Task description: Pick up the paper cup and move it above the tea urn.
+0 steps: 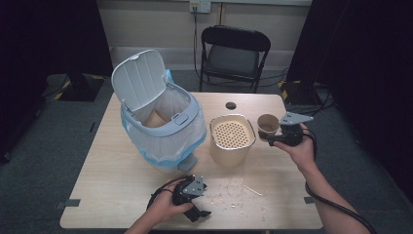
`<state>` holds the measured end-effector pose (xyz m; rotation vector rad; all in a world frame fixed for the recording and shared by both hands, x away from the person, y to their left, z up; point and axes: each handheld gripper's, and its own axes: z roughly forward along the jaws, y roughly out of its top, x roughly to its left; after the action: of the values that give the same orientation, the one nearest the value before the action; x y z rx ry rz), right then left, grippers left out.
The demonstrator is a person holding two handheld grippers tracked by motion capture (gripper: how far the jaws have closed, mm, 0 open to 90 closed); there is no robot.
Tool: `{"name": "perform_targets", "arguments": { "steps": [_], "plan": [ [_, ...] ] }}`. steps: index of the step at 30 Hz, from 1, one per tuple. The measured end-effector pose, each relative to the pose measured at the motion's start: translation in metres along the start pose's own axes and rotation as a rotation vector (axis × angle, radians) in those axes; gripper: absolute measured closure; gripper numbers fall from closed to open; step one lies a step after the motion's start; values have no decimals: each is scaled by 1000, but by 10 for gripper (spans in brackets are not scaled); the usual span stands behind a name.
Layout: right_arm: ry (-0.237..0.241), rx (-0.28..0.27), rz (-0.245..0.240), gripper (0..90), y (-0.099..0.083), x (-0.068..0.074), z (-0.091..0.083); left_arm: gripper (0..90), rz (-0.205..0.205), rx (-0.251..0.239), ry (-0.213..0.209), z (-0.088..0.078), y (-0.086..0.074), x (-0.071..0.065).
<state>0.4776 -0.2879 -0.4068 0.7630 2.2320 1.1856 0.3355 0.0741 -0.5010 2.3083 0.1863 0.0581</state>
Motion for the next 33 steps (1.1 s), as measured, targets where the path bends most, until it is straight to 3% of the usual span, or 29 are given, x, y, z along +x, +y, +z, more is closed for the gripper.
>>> {"name": "perform_targets", "arguments": {
  "steps": [12,14,24,33],
  "plan": [
    [-41,8,-37,313,16,-6,14,96,2,3,0,0,0,0],
    [-49,18,-62,313,19,-8,15,96,1,0,0,0,0,0],
    [-75,-6,-81,315,32,-15,19,96,3,-7,3,0,0,0],
    [-110,-4,-129,317,41,-16,22,97,14,-3,12,0,0,1]
  ]
}}
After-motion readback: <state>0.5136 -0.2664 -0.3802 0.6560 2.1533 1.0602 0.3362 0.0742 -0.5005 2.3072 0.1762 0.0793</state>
